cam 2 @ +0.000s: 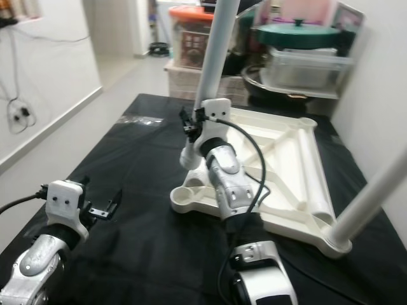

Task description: Building children table

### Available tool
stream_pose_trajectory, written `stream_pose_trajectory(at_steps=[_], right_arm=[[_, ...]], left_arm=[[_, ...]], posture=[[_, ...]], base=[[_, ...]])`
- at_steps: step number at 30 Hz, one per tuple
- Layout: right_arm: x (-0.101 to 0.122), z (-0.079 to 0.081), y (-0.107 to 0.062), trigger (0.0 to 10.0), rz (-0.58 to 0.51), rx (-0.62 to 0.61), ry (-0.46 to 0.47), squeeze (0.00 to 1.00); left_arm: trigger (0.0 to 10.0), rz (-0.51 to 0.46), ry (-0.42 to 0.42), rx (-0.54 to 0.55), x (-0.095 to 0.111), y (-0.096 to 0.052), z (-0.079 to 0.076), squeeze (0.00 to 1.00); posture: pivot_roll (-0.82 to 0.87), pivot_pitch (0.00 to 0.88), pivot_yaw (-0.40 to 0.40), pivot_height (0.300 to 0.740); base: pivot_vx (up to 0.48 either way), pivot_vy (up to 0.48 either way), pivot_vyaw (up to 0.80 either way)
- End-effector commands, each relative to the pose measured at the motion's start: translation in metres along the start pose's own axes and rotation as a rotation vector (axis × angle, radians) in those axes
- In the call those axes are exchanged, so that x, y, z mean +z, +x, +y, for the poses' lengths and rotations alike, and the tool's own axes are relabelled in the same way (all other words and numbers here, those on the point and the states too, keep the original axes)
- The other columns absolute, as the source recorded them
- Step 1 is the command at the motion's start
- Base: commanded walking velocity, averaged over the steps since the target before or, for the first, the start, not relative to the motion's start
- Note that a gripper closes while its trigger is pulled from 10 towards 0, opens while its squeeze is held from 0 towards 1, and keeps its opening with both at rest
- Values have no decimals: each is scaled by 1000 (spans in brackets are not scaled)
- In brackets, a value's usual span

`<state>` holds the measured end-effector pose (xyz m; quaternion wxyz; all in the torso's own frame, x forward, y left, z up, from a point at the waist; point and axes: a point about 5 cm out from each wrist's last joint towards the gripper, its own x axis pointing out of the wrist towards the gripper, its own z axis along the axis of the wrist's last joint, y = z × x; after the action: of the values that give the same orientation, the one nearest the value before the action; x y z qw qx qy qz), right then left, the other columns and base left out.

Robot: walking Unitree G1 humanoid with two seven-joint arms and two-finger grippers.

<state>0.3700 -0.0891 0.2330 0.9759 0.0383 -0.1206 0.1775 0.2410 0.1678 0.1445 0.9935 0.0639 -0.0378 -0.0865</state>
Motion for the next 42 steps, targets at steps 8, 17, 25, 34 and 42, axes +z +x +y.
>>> stream_pose_trajectory(at_steps=[8, 17, 25, 34, 42], right_arm=[[5, 2, 5, 10000, 4, 53, 21, 0], [8, 2, 8, 10000, 57, 204, -4, 0], [-2, 2, 0, 10000, 117, 332, -80, 0], [-4, 1, -7, 10000, 162, 458, -55, 0], [-12, 8, -9, 10000, 187, 513, -35, 0]], left_arm=[[10000, 0, -14, -15, -2, 0, -12, 0], [10000, 26, -19, -17, -8, -3, -14, 0], [10000, 60, -7, -18, -16, -10, -16, 0], [10000, 72, -5, -23, -19, -11, -16, 0], [10000, 75, -1, -16, -20, -12, -16, 0]], posture=[[94, 0, -73, 740], [90, 0, -78, 740], [92, 0, -79, 740], [86, 0, -75, 740], [94, 0, -78, 740]], base=[[0, -240, 400], [0, 0, 0], [0, 0, 0], [0, 0, 0], [0, 0, 0]])
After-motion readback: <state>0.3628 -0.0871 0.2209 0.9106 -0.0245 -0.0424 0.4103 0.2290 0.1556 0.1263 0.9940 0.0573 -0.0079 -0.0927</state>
